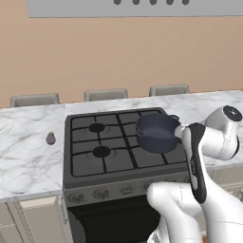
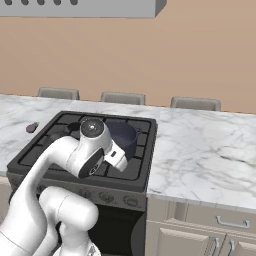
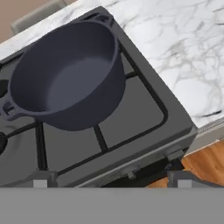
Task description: Turn on the burner for the pot on the stove. Wait thirty seconds for the pot to heat up. Then add the eggplant to the pot.
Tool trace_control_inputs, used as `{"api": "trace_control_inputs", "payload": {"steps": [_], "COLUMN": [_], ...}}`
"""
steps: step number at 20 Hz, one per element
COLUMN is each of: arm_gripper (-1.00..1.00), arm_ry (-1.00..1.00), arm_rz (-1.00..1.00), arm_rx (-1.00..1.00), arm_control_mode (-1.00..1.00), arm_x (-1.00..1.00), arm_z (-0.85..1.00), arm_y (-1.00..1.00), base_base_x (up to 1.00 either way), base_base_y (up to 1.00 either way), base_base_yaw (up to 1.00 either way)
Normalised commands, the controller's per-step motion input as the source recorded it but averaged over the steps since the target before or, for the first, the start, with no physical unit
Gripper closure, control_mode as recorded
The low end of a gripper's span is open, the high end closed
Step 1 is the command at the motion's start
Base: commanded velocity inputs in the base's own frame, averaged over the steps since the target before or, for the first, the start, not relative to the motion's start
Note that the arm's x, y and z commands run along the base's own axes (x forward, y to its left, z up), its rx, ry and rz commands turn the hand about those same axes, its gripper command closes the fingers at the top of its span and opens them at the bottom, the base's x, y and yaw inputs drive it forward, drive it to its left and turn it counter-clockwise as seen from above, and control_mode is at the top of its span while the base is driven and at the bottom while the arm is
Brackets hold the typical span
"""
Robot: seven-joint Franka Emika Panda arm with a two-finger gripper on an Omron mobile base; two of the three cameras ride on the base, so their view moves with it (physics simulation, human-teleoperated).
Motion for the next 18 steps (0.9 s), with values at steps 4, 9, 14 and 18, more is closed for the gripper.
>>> {"api": "trace_control_inputs", "payload": {"steps": [4,9,14,18], "arm_gripper": [-1.0,-1.0,-1.0,-1.0], "arm_ry": [-0.02,0.03,0.03,0.0], "arm_rz": [0.06,0.07,0.05,0.1], "arm_rx": [-0.15,-0.1,-0.02,0.0], "arm_control_mode": [-1.0,-1.0,-1.0,-1.0], "arm_x": [0.0,0.0,-0.26,-0.14], "arm_z": [0.38,0.23,0.01,0.0], "arm_y": [0.43,0.25,0.05,0.04], "base_base_x": [0.0,0.0,0.0,0.0], "base_base_y": [0.0,0.0,0.0,0.0], "base_base_yaw": [0.0,0.0,0.0,0.0]}}
